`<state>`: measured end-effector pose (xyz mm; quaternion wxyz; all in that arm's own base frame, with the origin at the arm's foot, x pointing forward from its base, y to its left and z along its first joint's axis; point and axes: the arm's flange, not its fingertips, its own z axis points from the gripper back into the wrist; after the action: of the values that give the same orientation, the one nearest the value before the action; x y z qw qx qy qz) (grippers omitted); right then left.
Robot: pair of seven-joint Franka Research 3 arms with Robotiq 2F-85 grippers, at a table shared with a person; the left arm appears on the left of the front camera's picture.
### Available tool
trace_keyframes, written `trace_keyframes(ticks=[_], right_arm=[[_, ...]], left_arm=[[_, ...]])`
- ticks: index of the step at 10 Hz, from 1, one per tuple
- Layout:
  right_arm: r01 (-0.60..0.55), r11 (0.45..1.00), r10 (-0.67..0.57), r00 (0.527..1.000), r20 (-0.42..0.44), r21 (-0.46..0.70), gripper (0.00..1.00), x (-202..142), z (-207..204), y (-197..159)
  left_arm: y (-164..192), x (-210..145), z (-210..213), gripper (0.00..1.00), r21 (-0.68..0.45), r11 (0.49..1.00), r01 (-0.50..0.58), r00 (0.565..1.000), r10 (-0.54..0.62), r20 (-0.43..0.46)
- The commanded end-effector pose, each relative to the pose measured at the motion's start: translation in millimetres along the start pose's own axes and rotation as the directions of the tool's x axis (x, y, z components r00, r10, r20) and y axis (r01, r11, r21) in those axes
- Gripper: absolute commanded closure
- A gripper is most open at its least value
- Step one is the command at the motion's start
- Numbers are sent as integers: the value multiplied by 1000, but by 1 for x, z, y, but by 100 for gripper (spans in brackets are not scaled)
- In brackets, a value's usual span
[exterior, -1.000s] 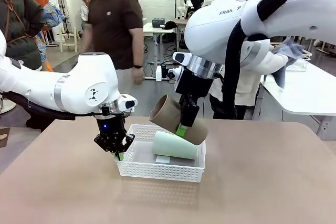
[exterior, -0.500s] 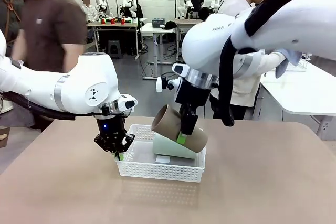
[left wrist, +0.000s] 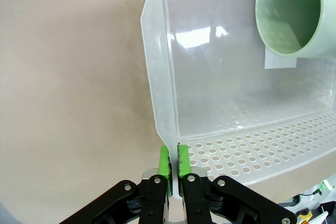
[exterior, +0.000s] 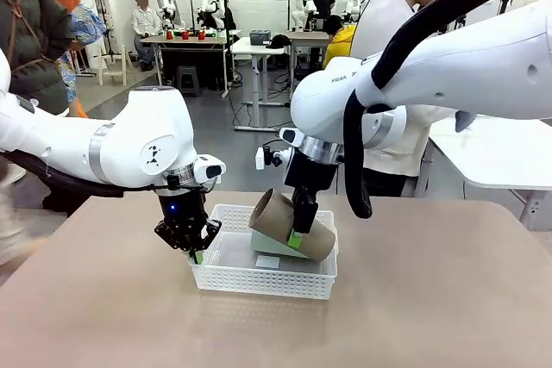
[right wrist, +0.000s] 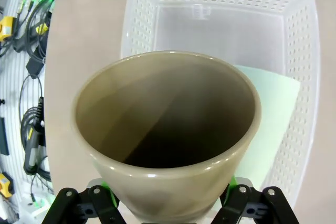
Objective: Clean and organize the cups into the basket.
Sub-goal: Pick up the Reusable plastic cup from the right side of the table and stack it inside the Organizing basket in the center of the table.
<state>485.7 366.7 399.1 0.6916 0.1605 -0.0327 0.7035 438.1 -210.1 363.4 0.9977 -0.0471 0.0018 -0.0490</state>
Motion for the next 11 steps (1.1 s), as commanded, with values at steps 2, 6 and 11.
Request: trace_keyframes(ticks=[2,6,11], right_arm=[[34,999,-32,998,-49,40,16,7,-13,-17],[31,994,-22,996,-84,108,16,11,-36,-28],[25,990,-10,995,-103,141,0,15,-47,-28]], left_arm=[[0,0,-1,96,8,1000,6,1000,-6,0],[0,0,-1,96,8,1000,6,1000,-6,0],[0,0,-1,96,8,1000,6,1000,-6,0]])
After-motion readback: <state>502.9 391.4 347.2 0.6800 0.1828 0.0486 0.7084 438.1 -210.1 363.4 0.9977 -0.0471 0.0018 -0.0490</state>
